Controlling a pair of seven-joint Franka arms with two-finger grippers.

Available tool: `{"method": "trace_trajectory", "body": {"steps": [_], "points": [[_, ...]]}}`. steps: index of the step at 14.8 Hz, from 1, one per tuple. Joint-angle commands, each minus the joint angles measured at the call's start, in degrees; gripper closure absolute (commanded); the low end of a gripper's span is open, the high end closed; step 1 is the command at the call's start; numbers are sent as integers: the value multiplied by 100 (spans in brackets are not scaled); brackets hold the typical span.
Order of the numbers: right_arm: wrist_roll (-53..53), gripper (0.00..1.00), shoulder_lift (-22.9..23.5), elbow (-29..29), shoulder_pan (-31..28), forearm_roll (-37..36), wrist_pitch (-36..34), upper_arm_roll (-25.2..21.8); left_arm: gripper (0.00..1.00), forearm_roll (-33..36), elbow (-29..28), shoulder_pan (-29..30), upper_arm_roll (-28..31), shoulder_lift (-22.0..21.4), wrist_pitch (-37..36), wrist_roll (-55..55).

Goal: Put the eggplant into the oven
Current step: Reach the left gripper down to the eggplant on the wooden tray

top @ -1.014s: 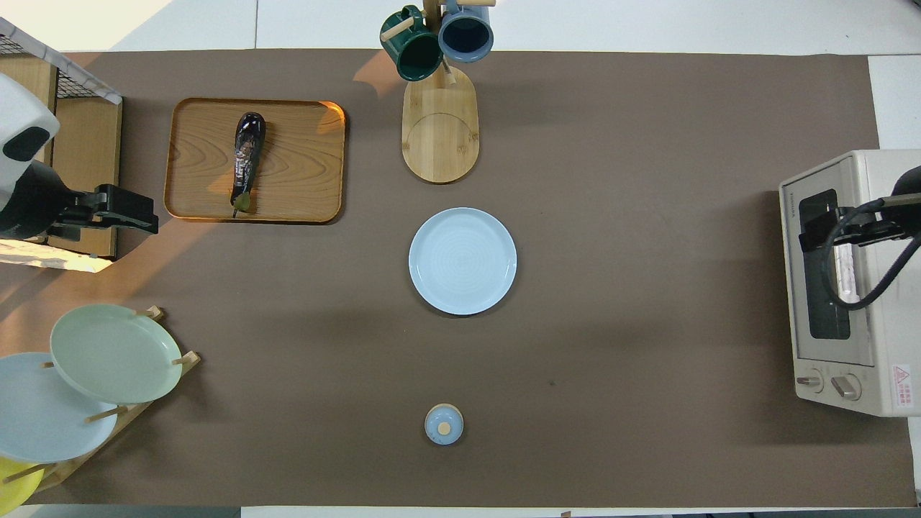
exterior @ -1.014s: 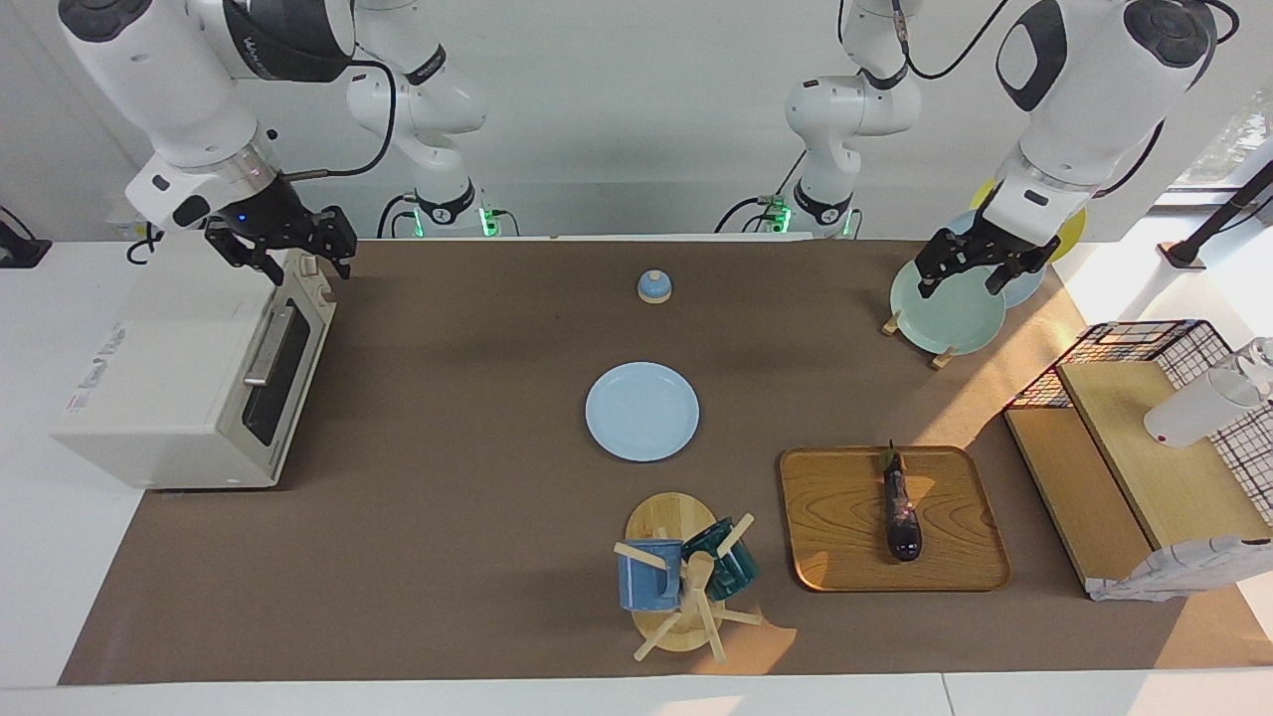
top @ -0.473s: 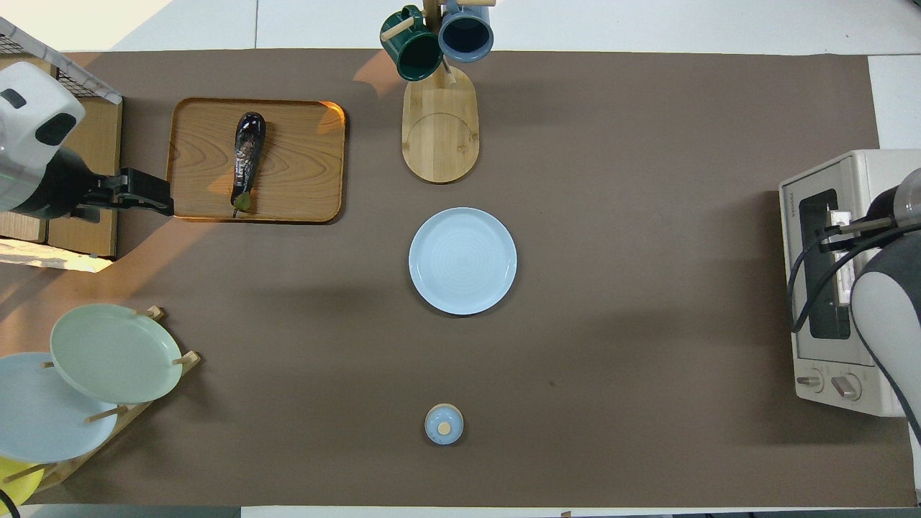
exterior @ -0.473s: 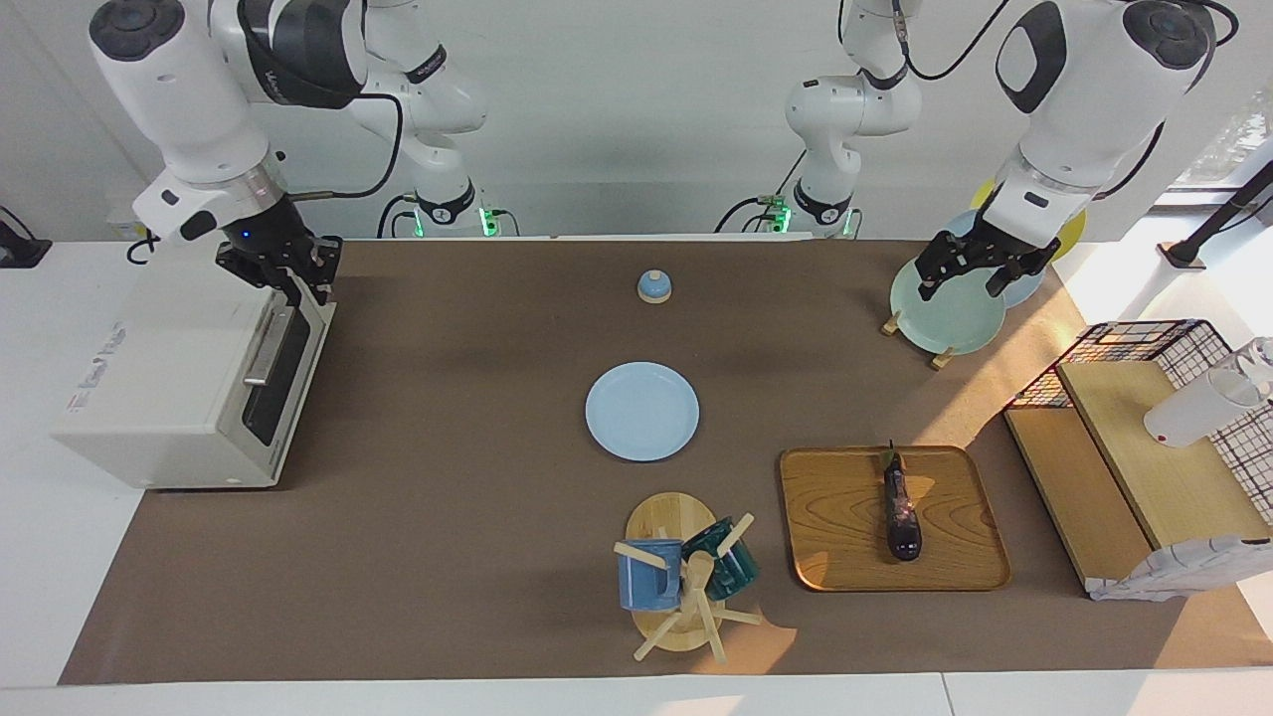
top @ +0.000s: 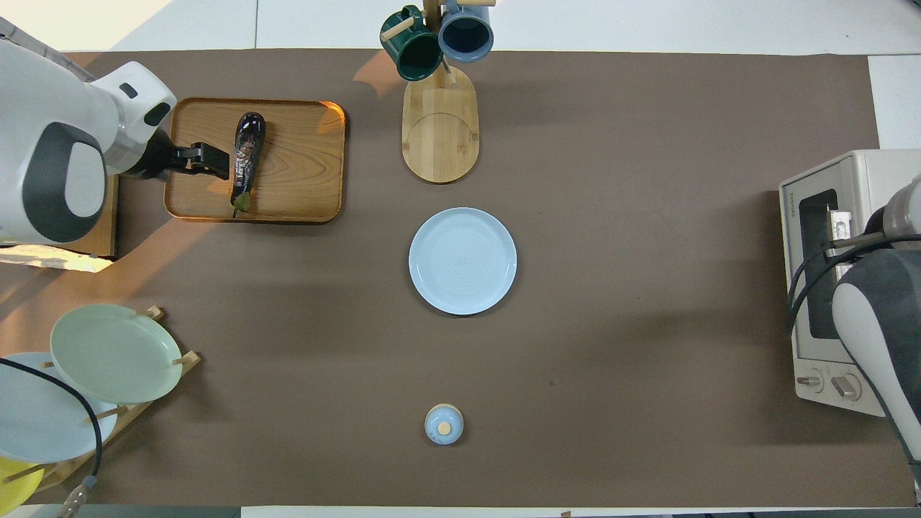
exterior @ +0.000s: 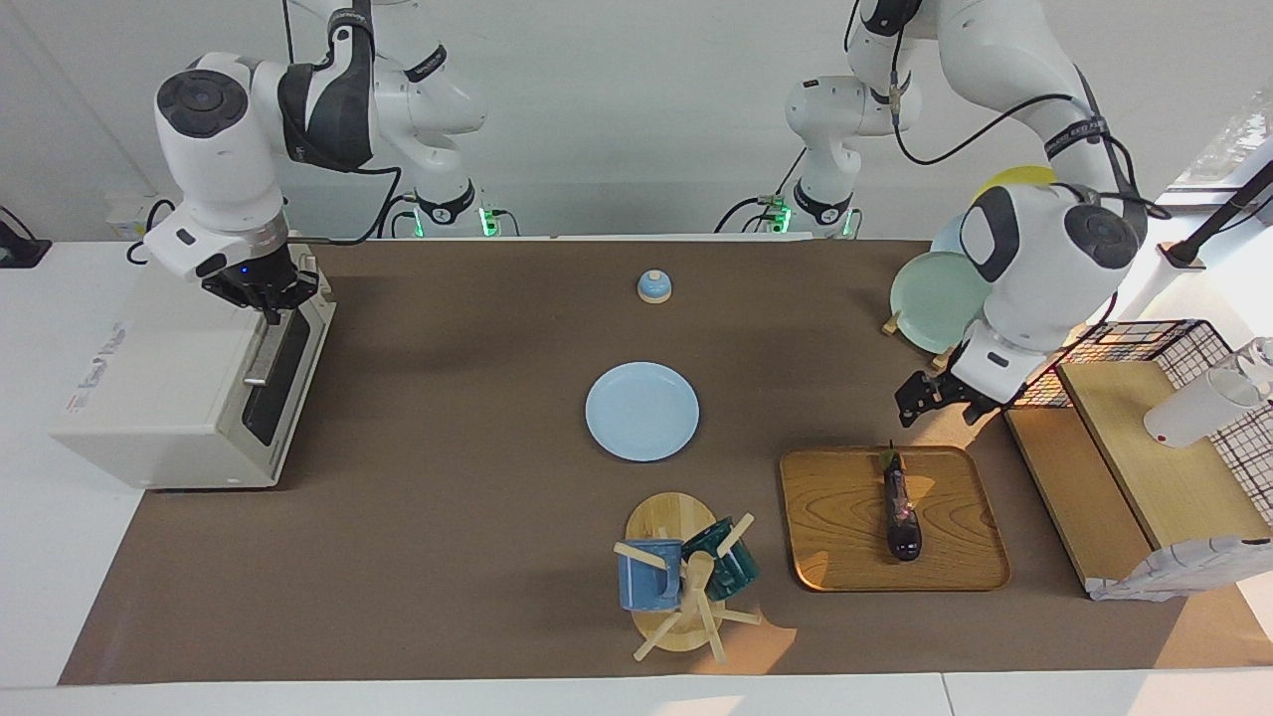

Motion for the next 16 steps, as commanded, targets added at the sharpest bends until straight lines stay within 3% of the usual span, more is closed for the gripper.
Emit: {"method": "trace_trajectory", "body": {"steps": [1, 4, 8, 12, 16], "points": [[109, 100, -9, -216, -162, -203, 327, 41, 0, 129, 333, -6, -16, 673, 481, 308], [109, 100, 53, -444, -311, -239, 591, 41, 0, 138, 343, -15, -16, 1000, 948, 519], [380, 100, 71, -558, -303, -213, 635, 58, 2, 121, 290, -41, -16, 1019, 1010, 747], [513, 100, 167, -875, -101, -142, 1284, 67, 39, 121, 177, -120, -16, 1019, 1185, 809], [847, 100, 685, -946, 207, 16, 1926, 76, 46, 112, 71, -120, -16, 1010, 1282, 889]]}}
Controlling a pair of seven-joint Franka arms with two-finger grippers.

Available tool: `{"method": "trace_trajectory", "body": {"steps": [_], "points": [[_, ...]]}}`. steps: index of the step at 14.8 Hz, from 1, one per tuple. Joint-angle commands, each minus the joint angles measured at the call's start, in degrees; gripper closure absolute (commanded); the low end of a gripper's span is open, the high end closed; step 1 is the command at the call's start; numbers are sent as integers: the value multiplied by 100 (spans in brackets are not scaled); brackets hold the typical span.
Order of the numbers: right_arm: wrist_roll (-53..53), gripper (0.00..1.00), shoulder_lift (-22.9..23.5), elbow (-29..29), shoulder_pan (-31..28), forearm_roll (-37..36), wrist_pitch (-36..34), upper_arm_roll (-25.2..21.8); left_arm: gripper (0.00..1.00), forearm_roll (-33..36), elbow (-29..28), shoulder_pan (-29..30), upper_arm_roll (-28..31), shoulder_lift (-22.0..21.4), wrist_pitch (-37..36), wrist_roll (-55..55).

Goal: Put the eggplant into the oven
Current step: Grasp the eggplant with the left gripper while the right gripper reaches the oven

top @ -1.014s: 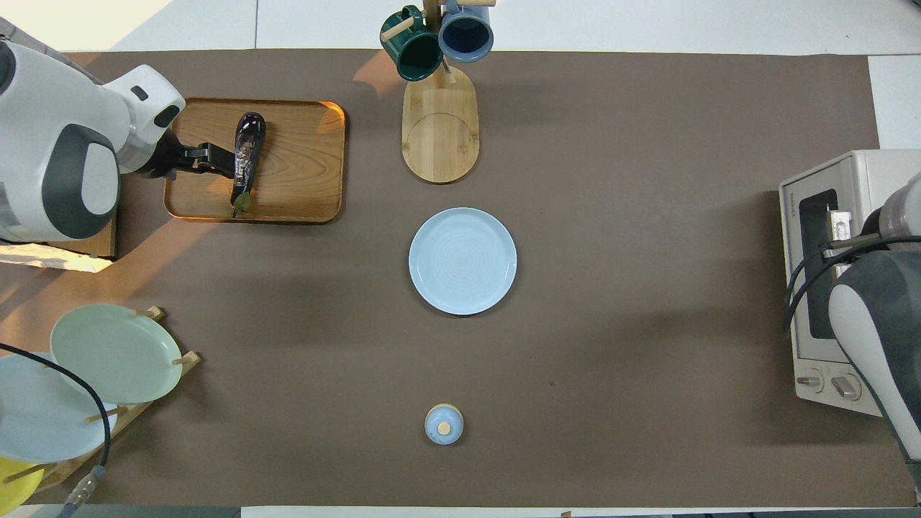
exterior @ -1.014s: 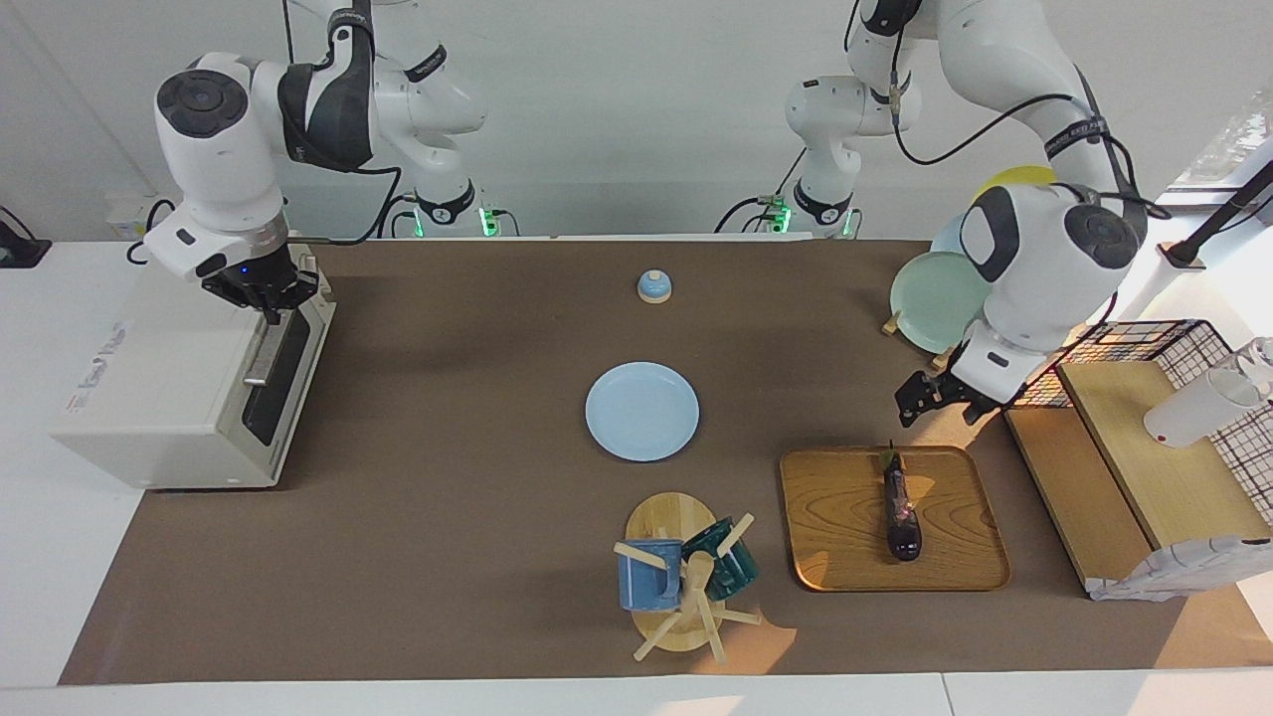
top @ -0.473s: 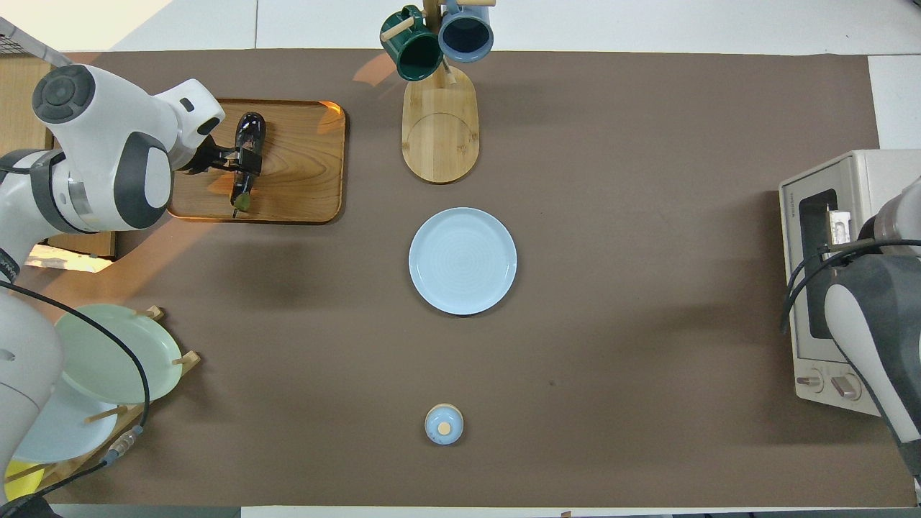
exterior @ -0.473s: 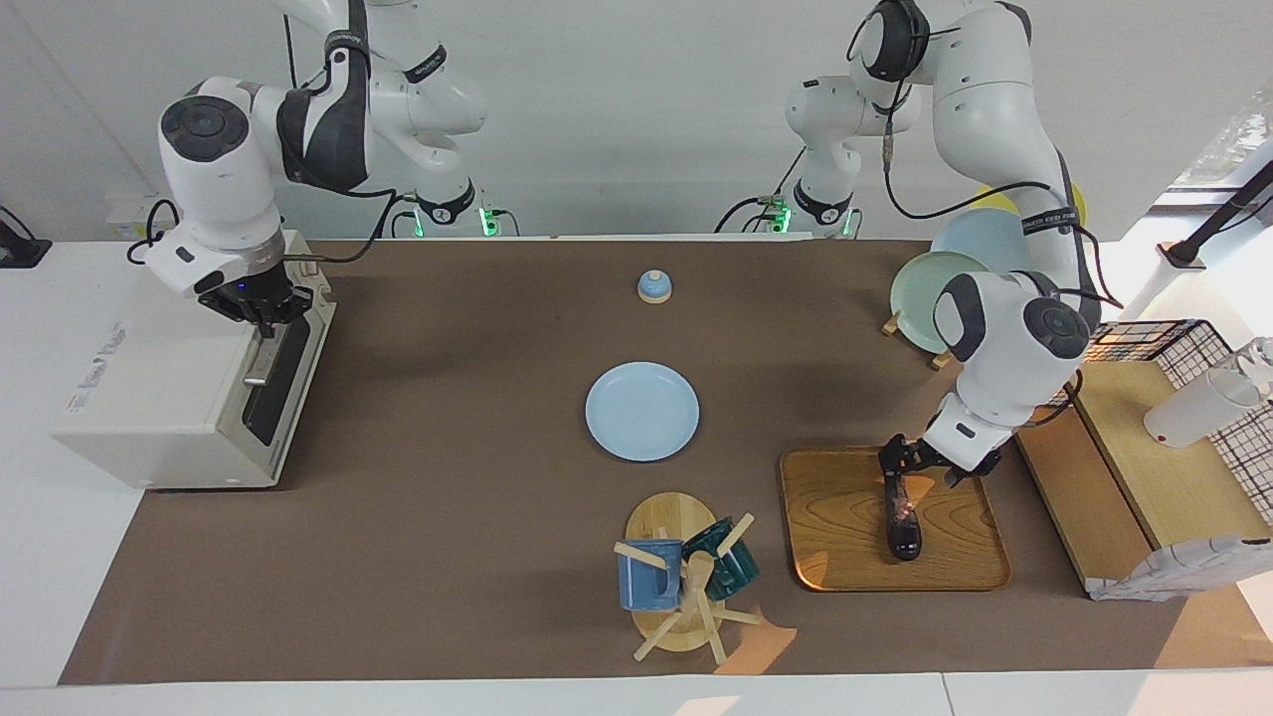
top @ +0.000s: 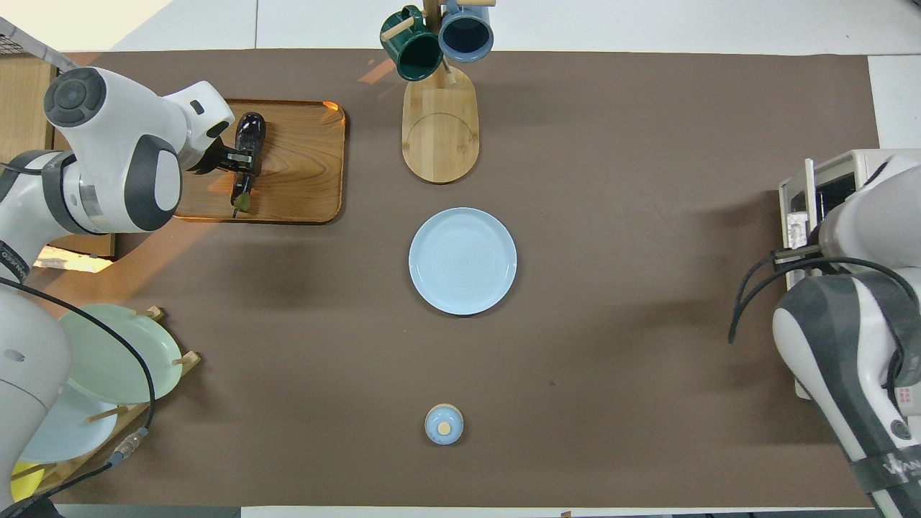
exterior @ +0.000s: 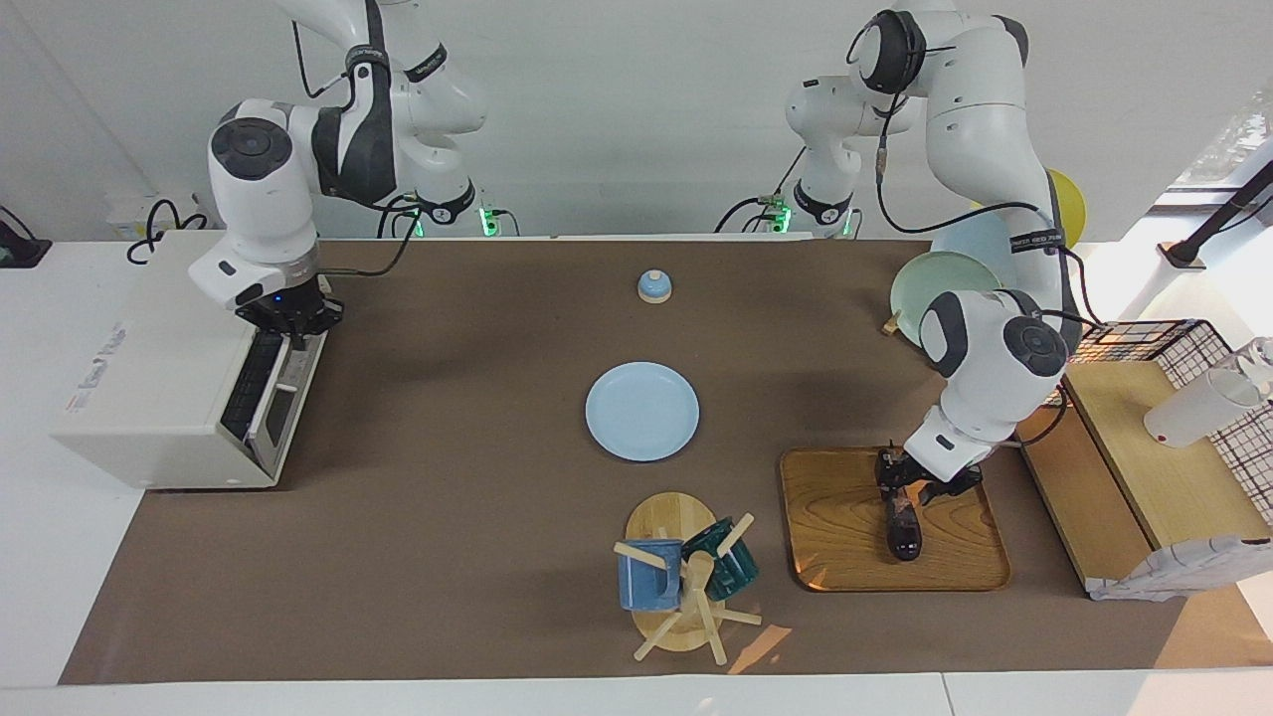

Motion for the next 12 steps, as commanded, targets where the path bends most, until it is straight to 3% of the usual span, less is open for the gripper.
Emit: {"method": "trace_trajectory", "body": {"steps": [1, 4, 5, 6, 7, 8, 12], "points": [[214, 100, 663, -171, 7, 10, 1033, -43, 46, 108, -89, -33, 38, 5, 151, 65], [214, 100, 733, -425, 7, 36, 1534, -43, 46, 108, -89, -7, 38, -3, 169, 180], [223, 100, 804, -444, -1, 36, 1605, -43, 53, 108, -89, -7, 38, -3, 160, 180], [223, 100, 900, -444, -1, 132, 1658, -43, 67, 108, -89, 2, 38, -3, 160, 188], [223, 100, 944, -444, -1, 272, 1728, -43, 90, 108, -80, 11, 38, -3, 143, 188], [223, 100, 1075, -444, 7, 369, 1789, -43, 100, 100, -11, 19, 38, -3, 56, 180], [258, 100, 1340, -444, 7, 677, 1904, -43, 100, 30, 253, 2, 29, -117, -558, 171]]}}
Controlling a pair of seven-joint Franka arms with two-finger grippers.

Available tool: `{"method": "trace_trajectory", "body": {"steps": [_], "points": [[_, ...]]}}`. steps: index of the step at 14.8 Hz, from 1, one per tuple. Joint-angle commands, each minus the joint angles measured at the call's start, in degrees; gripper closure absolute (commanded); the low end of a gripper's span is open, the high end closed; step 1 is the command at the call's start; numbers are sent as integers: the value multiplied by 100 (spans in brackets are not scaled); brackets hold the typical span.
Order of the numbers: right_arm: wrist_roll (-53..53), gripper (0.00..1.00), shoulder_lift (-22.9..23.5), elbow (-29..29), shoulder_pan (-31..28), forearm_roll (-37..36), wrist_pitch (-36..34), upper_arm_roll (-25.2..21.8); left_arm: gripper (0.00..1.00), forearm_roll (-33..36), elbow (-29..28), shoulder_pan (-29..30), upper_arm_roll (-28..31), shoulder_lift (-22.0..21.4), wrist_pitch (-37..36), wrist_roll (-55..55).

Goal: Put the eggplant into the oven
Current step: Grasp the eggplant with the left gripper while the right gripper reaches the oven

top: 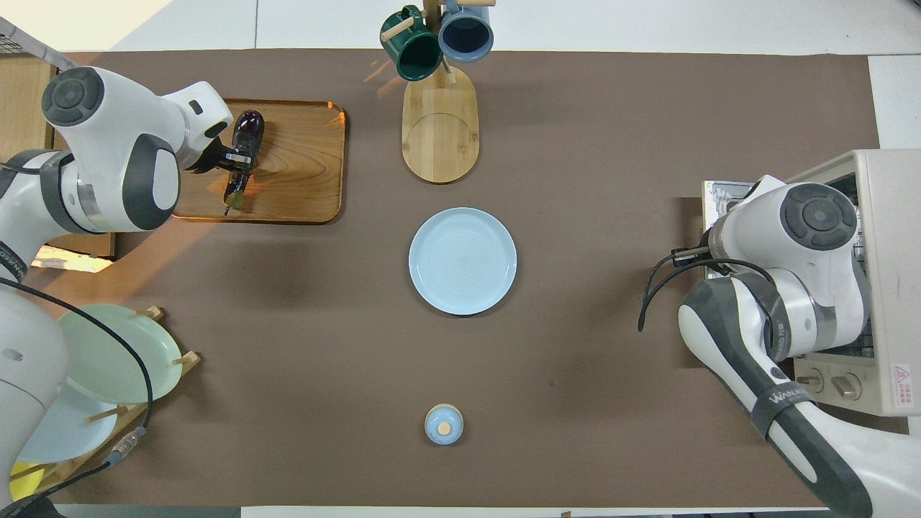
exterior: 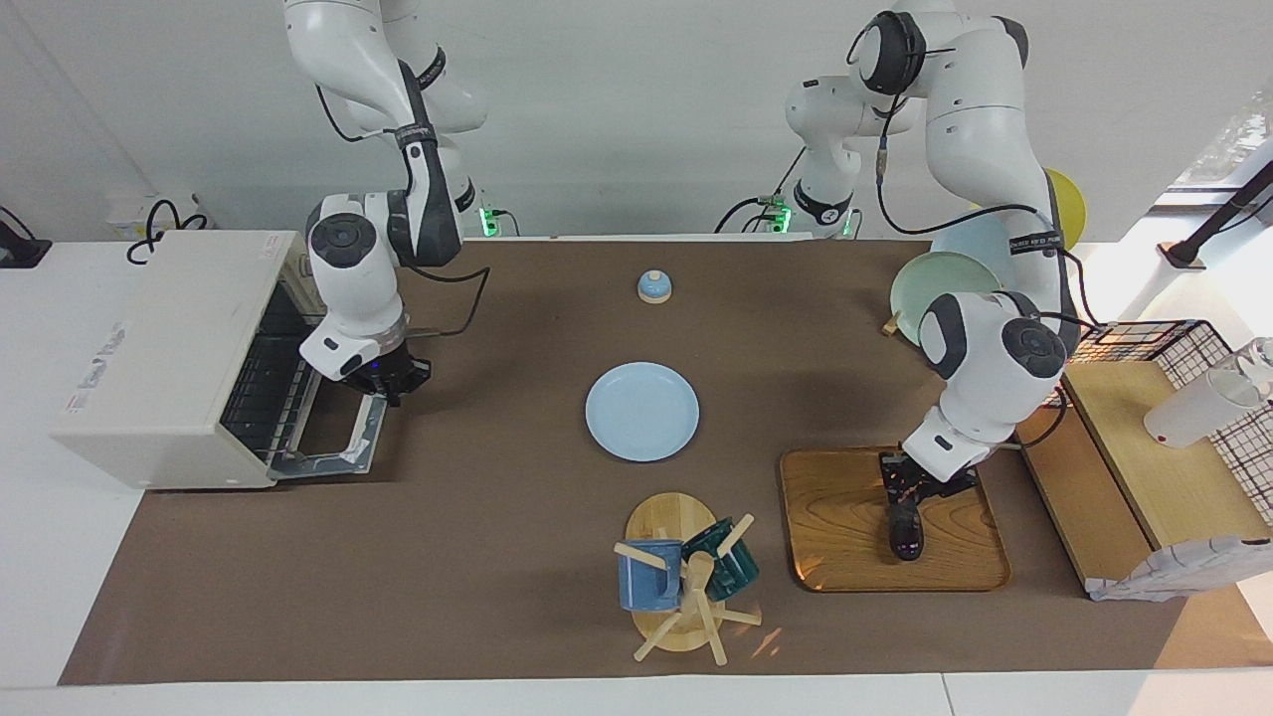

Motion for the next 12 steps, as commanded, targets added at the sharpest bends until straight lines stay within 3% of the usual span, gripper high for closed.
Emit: {"method": "trace_trajectory", "body": {"steps": [1, 3, 6, 8, 11, 12], "points": [[-59, 100, 195, 63, -239, 33, 156, -142, 100, -67, 226, -15, 14, -241, -682, 36], [2, 100, 195, 124, -116, 218, 60, -115, 100, -304, 201, -59, 23, -565, -1044, -16], [-6, 100, 169, 545, -107, 954, -650, -106, 100, -454, 192, -383, 14, -1084, -1896, -585], [-6, 100, 160, 731, -37, 1403, -907, -106, 100, -507, 96, -812, 14, -1305, -2134, -1086], [11, 100, 90, 766, 42, 1502, -917, -97, 100, -507, -167, -1594, 14, -1472, -2074, -2175], [11, 81, 90, 810, 77, 1502, -864, -106, 100, -507, -351, -1814, 5, -1559, -2004, -2466]]}}
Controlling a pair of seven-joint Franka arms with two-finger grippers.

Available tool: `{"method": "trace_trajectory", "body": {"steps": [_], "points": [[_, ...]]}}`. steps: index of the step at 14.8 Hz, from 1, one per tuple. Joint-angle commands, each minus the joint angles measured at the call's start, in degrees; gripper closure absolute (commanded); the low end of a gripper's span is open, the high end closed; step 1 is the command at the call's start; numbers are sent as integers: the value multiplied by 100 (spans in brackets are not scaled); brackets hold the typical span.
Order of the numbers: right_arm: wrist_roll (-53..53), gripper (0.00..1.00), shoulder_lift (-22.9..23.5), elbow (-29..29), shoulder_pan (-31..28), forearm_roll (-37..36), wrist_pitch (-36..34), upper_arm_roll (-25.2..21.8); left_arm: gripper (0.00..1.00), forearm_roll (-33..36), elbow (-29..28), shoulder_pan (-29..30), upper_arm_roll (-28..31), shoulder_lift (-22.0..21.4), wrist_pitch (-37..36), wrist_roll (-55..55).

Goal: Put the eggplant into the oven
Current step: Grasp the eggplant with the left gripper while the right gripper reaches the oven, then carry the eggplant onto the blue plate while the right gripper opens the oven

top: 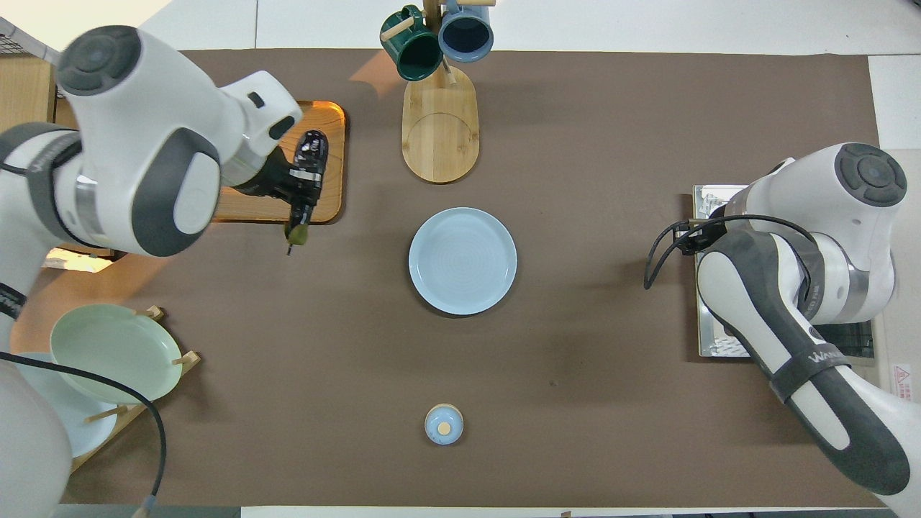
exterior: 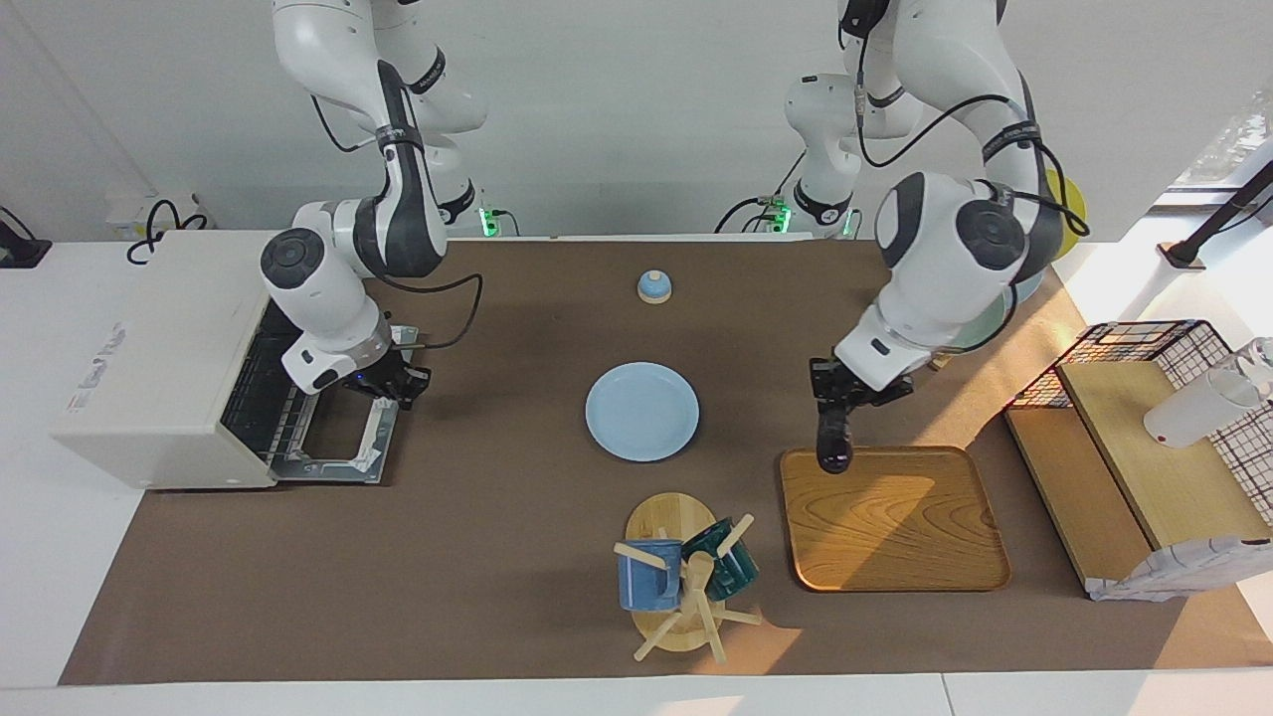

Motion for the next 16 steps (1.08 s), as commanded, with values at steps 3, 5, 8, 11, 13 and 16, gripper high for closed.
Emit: {"method": "trace_trajectory", "body": {"steps": [3, 5, 8, 11, 13, 16], "points": [[-34, 17, -39, 63, 137, 138, 21, 22, 100, -366, -1146, -1103, 98, -445, 846, -1185], [-51, 0, -65, 54, 243, 147, -49, 13, 100, -376, -1499, -1551, 98, -376, 1487, -1695], [-121, 0, -109, 72, 199, 147, -59, 13, 100, -385, -1650, -1878, 98, -95, 1999, -1943], [-122, 0, -92, 186, 261, 147, -85, 13, 100, -394, -1659, -2151, 98, 204, 2438, -2153], [-122, 0, -92, 195, 270, 138, -76, 13, 100, -394, -1641, -2142, 98, 240, 2483, -2154], [-104, 0, -83, 247, 339, 130, -163, 22, 70, -394, -1641, -2125, 98, 240, 2483, -2145]]}}
